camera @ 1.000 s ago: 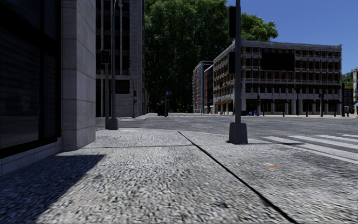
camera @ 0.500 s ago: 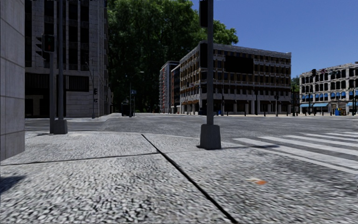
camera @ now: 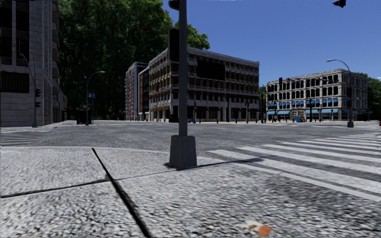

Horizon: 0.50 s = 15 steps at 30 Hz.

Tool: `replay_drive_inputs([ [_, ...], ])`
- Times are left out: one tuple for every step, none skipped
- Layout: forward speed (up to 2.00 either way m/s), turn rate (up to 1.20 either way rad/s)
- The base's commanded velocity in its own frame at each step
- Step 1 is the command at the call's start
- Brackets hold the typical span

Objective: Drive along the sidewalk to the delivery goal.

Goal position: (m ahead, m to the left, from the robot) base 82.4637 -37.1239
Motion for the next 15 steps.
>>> replay_drive_inputs([
  [1.62, -0.61],
  [1.62, -0.61],
  [1.62, -0.61],
  [1.62, -0.61],
  [1.63, -0.61],
  [1.63, -0.61],
  [1.63, -0.61],
  [1.63, -0.61],
  [1.63, -0.61],
  [1.63, -0.61],
  [1.64, -0.61],
  [1.64, -0.61],
  [1.65, -0.61],
  [1.65, -0.61],
  [1.65, -0.61],
])
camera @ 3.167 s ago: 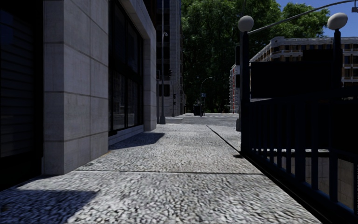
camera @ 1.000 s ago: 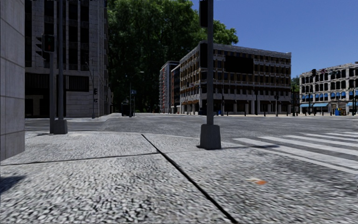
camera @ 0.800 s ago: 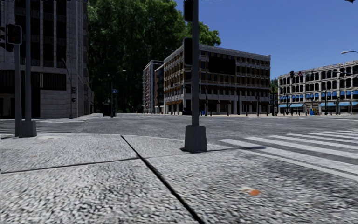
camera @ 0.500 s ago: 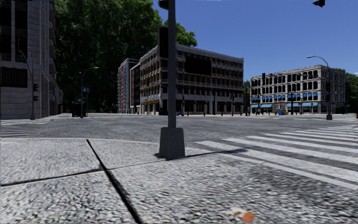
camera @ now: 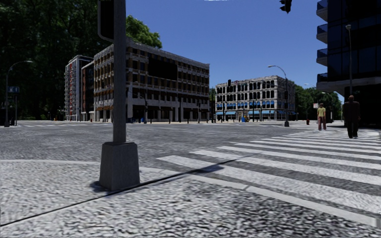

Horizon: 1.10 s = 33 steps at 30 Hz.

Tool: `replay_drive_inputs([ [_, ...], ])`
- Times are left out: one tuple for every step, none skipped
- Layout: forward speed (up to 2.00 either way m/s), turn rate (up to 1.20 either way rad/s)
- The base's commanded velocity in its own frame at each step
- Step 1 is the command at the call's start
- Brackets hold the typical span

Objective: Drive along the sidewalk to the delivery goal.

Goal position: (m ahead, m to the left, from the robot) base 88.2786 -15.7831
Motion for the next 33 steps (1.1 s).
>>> replay_drive_inputs([
  [1.65, -0.61],
  [1.68, -0.61],
  [1.69, -0.61],
  [1.69, -0.61],
  [1.7, -0.61],
  [1.71, -0.61],
  [1.71, -0.61],
  [1.71, -0.61],
  [1.71, -0.61],
  [1.71, -0.61],
  [1.71, -0.61],
  [1.71, -0.61],
  [1.73, -0.61],
  [1.73, -0.61],
  [1.73, -0.61],
  [1.74, -0.61],
  [1.76, -0.48],
  [1.79, -0.25],
  [1.79, -0.13],
  [1.79, -0.13],
  [1.79, -0.1],
  [1.81, -0.09],
  [1.81, -0.09],
  [1.82, -0.09],
  [1.84, -0.09],
  [1.85, -0.14],
  [1.85, -0.37],
  [1.85, -0.37],
  [1.85, -0.6],
  [1.85, -0.66],
  [1.85, -0.68],
  [1.85, -0.68],
  [1.85, -0.68],
])
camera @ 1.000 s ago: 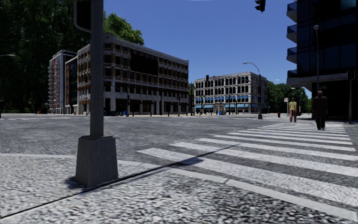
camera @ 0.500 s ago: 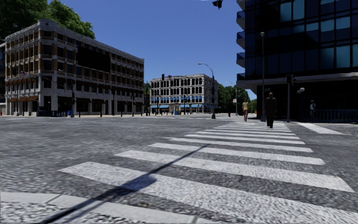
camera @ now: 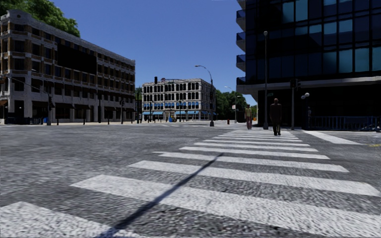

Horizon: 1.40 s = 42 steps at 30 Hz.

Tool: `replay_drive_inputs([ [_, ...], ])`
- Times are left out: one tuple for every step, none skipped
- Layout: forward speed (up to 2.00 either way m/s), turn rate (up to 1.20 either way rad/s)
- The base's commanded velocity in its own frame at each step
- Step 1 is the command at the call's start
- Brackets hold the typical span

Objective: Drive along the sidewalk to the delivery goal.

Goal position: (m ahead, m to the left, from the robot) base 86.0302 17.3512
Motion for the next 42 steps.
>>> replay_drive_inputs([
  [1.85, -0.68],
  [1.85, -0.68],
  [1.85, -0.68],
  [1.85, -0.68],
  [1.85, -0.68],
  [1.85, -0.68],
  [1.85, -0.68],
  [1.85, -0.68],
  [1.85, -0.68],
  [1.85, -0.68],
  [1.85, -0.66],
  [1.87, -0.5],
  [1.87, -0.5],
  [1.9, -0.35],
  [2.0, -0.22],
  [2.0, -0.22],
  [2.0, -0.13],
  [2.0, -0.07],
  [2.0, -0.06],
  [2.0, -0.06],
  [2.0, -0.06],
  [2.0, -0.06],
  [2.0, -0.06],
  [2.0, -0.06],
  [2.0, -0.06],
  [2.0, -0.08],
  [2.0, -0.09],
  [2.0, -0.08],
  [2.0, -0.08],
  [2.0, 0.0],
  [2.0, 0.0],
  [2.0, 0.0],
  [2.0, 0.0],
  [2.0, 0.0],
  [2.0, 0.0],
  [2.0, 0.0],
  [2.0, 0.0],
  [2.0, 0.0],
  [2.0, 0.0],
  [2.0, 0.0],
  [2.0, 0.0],
  [2.0, 0.0],
])
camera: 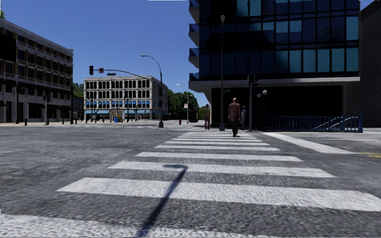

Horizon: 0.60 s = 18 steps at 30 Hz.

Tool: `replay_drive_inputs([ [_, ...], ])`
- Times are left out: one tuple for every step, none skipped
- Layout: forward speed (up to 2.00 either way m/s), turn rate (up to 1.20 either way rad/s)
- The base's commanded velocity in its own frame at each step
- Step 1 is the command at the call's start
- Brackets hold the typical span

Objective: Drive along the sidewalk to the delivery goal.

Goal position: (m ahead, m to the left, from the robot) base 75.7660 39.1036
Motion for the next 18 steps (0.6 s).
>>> replay_drive_inputs([
  [2.0, 0.0],
  [2.0, 0.0],
  [2.0, 0.0],
  [2.0, 0.0],
  [2.0, 0.0],
  [2.0, 0.0],
  [2.0, 0.0],
  [2.0, -0.06],
  [2.0, -0.22],
  [2.0, -0.22],
  [2.0, -0.28],
  [2.0, -0.29],
  [2.0, -0.14],
  [2.0, -0.14],
  [2.0, 0.0],
  [2.0, 0.0],
  [2.0, 0.0],
  [2.0, 0.0],
])
